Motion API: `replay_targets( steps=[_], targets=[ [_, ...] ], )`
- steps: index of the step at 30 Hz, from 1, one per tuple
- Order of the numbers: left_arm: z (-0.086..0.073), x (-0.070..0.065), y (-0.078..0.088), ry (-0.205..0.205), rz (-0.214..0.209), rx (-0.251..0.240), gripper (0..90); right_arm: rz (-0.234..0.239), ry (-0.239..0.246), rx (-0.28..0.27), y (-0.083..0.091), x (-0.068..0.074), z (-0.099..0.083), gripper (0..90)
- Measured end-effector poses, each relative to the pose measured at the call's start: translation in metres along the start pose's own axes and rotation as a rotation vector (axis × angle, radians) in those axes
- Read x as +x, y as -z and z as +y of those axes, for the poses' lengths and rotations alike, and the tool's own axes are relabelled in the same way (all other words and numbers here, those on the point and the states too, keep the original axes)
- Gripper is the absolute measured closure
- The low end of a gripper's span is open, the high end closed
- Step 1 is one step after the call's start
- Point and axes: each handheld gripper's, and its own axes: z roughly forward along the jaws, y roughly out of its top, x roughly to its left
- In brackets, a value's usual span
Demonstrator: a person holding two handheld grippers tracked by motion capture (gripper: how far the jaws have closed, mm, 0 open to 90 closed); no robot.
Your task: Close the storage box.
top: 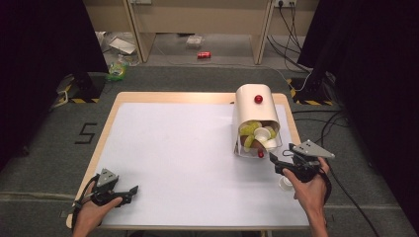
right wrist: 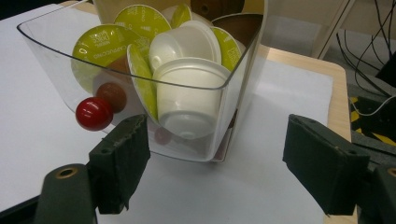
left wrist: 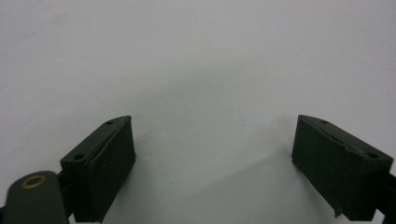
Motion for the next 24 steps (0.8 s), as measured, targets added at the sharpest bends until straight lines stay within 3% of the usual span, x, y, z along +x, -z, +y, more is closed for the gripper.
replay_targets(
  steps=[24],
  targets=[
    [0.000,0.000,0.000,0.000,0.000,0.000,12.3,-0.012,0.001,-0.003,-0.011,-0.004,0.006,23.2]
  ],
)
